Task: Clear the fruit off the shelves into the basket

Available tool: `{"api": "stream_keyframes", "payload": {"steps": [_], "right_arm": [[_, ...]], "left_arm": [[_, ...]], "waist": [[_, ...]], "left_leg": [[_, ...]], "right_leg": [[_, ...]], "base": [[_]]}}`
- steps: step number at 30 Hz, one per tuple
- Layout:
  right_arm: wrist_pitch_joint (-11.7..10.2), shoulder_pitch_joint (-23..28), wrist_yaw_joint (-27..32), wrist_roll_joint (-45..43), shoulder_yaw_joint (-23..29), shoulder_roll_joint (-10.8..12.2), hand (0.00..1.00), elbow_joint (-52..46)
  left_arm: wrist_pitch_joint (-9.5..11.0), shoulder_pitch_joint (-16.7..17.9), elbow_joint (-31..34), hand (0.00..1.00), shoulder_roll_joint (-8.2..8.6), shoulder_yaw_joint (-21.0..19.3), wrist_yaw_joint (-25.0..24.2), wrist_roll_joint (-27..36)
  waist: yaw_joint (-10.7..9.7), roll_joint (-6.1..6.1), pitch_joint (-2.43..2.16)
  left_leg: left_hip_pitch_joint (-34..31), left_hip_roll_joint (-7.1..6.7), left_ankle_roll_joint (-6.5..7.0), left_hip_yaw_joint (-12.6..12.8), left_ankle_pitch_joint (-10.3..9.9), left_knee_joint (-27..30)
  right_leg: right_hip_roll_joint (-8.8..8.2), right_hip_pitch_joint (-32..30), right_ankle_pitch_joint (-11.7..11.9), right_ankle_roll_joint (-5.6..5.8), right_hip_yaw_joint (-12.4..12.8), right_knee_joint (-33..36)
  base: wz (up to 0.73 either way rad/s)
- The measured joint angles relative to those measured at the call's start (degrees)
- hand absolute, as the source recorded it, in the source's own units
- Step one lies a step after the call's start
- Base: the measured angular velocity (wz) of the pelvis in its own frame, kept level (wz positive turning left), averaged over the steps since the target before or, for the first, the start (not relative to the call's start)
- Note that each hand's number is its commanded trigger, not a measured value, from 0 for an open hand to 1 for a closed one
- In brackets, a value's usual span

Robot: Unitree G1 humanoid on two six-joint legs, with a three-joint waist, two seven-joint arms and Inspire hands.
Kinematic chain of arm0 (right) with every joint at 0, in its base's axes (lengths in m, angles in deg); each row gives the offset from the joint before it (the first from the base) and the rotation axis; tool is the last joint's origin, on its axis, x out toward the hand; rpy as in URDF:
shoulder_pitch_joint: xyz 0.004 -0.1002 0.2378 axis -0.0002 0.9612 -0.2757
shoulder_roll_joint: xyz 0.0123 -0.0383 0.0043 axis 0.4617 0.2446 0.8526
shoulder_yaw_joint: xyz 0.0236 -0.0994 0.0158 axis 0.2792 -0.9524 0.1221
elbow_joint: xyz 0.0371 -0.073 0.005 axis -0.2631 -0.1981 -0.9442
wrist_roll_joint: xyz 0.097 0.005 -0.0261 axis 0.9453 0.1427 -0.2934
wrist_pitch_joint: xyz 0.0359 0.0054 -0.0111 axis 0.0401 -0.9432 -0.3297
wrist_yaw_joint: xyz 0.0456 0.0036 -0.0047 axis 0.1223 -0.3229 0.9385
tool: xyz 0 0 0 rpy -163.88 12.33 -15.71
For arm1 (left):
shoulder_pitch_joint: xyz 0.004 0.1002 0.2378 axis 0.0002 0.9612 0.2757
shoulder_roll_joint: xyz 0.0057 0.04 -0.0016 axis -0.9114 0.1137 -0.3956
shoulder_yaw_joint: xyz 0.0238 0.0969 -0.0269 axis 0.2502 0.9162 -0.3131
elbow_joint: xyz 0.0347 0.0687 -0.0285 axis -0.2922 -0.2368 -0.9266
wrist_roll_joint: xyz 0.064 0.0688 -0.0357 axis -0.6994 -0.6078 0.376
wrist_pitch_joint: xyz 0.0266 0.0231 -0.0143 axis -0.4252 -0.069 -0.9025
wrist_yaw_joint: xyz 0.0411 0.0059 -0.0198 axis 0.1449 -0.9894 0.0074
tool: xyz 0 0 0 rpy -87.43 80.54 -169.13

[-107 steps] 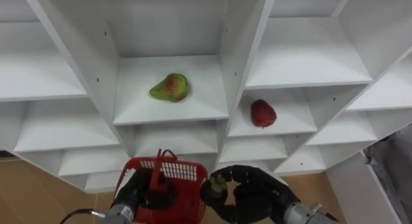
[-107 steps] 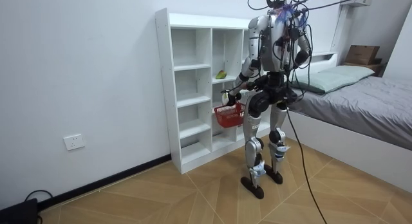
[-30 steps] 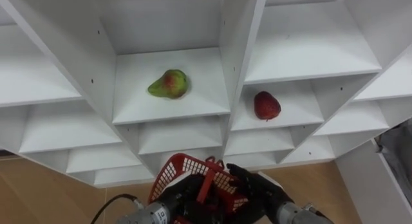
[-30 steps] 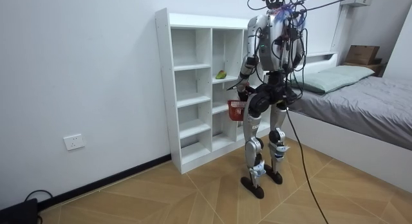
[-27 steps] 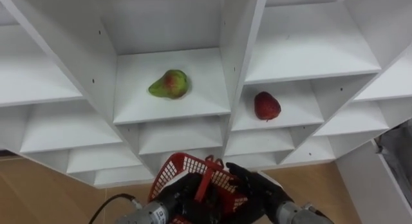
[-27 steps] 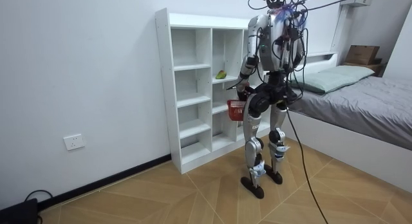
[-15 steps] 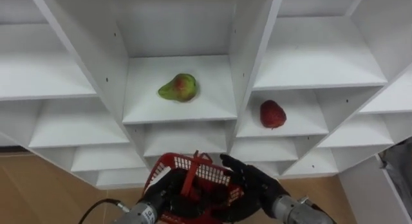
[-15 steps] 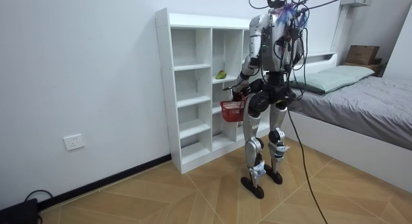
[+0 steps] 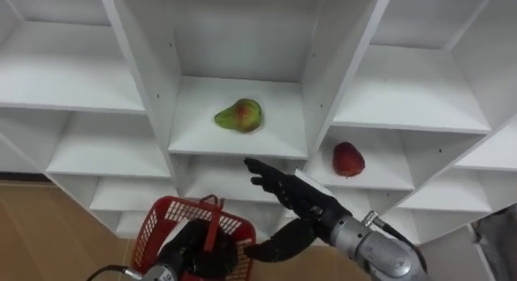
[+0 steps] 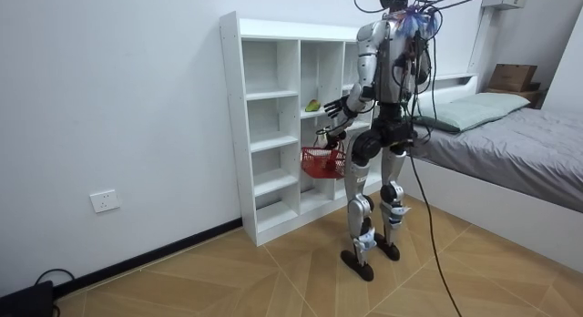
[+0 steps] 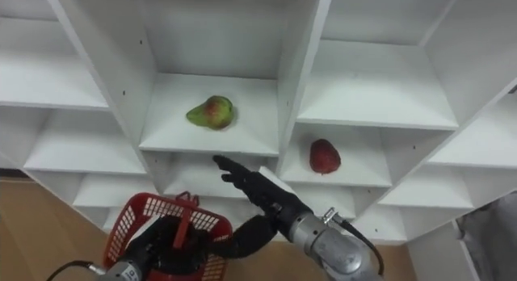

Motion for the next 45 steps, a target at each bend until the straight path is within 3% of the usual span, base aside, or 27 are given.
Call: {"api": "stream_keyframes", "payload": {"steps": [8, 15, 17, 19, 23, 28, 31, 38, 41, 45], "right_arm": [[0.0, -2.0, -1.8, 0.0, 0.1, -1.1, 0.0, -9.5], [-0.1, -4.3, -1.7, 0.2, 1.7, -1.9, 0.0, -13.3], [-0.1, -4.5, -1.6, 0.2, 2.3, -1.8, 0.0, -13.3], [-0.1, -4.8, -1.0, 0.2, 2.9, -1.8, 0.0, -13.6], [-0.1, -5.7, 2.2, -0.2, 3.0, -1.8, 0.0, -13.7], [-0.1, -8.8, 6.0, -0.8, 3.3, -1.9, 0.0, -13.7], [-0.1, -9.7, 8.0, -0.7, 3.5, -2.4, 0.0, -13.5], [-0.2, -10.8, 10.3, -0.3, 3.5, -2.9, 0.0, -8.4], [-0.1, -13.3, 11.8, -0.6, 3.6, -3.3, 0.0, -3.6], [-0.1, -15.8, 13.3, -0.2, 4.3, -4.8, 0.0, 0.8]], "left_arm": [[0.0, 0.3, 0.6, 1.0, -0.4, -0.4, 0.2, -1.0], [0.0, 1.6, 3.2, 1.0, -0.62, -2.3, 0.6, -2.1], [0.1, 1.6, 3.4, 1.0, -0.59, -2.6, 0.8, -2.7], [0.1, 1.7, 3.4, 1.0, -0.46, -3.6, 1.0, -5.5], [0.1, 1.7, 3.4, 1.0, -0.62, -4.6, 1.0, -6.5], [0.0, 2.7, 3.4, 1.0, -1.27, -6.1, 0.5, -7.6], [-0.6, 3.6, 3.8, 1.0, -1.36, -7.5, -0.5, -8.6], [-2.4, 3.7, 3.9, 1.0, -1.62, -8.1, -1.6, -10.0], [-2.4, 3.8, 3.9, 1.0, -1.44, -9.9, -1.5, -11.4], [-3.6, 3.8, 3.9, 1.0, -1.73, -11.2, -2.4, -12.3]], "waist": [[0.5, -1.02, 0.53], [1.4, -2.37, 0.3], [1.8, -2.74, 0.44], [2.2, -3.19, 0.37], [3.2, -3.98, 0.58], [3.6, -5.17, 0.49], [3.8, -6.08, 0.79], [5.0, -6.82, 0.79], [5.7, -7.99, 1.05], [6.7, -9.52, 0.95]], "left_leg": [[1.8, 0.05, -0.06, -0.4, 0.0, -0.3], [2.9, 0.04, -0.07, -0.9, 0.0, -1.0], [3.1, 0.01, -0.07, -1.2, 0.0, -0.9], [3.5, 0.04, -0.07, -1.5, 0.0, -1.1], [3.7, 0.03, -0.08, -1.9, 0.0, -1.1], [4.2, -0.01, -0.2, -3.4, 0.1, -0.9], [4.5, -0.15, -0.25, -4.7, 0.1, -0.8], [5.2, -0.54, -0.36, -6.6, 0.2, -0.7], [5.1, -0.79, -0.39, -7.7, 0.2, -0.6], [4.5, -1.14, -0.4, -9.4, 0.2, 0.1]], "right_leg": [[0.0, 1.9, 0.0, 0.01, -0.5, -0.1], [-0.03, 3.1, 0.0, 0.01, -1.1, -0.1], [-0.06, 3.5, 0.0, 0.01, -1.5, -0.2], [-0.02, 3.8, 0.0, 0.01, -1.5, -0.2], [-0.04, 4.5, 0.0, 0.01, -2.1, -0.2], [-0.08, 5.6, 0.0, 0.02, -3.7, -0.4], [-0.17, 6.7, 0.0, 0.02, -5.4, -1.1], [-0.56, 8.3, -0.2, 0.33, -8.0, -1.1], [-0.73, 8.6, -0.3, 0.5, -9.1, -1.1], [-0.87, 9.1, -0.3, 0.5, -10.8, -1.2]], "base": [[0.03], [0.03], [0.08], [0.0], [0.06], [0.15], [0.18], [0.17], [0.13], [0.23]]}}
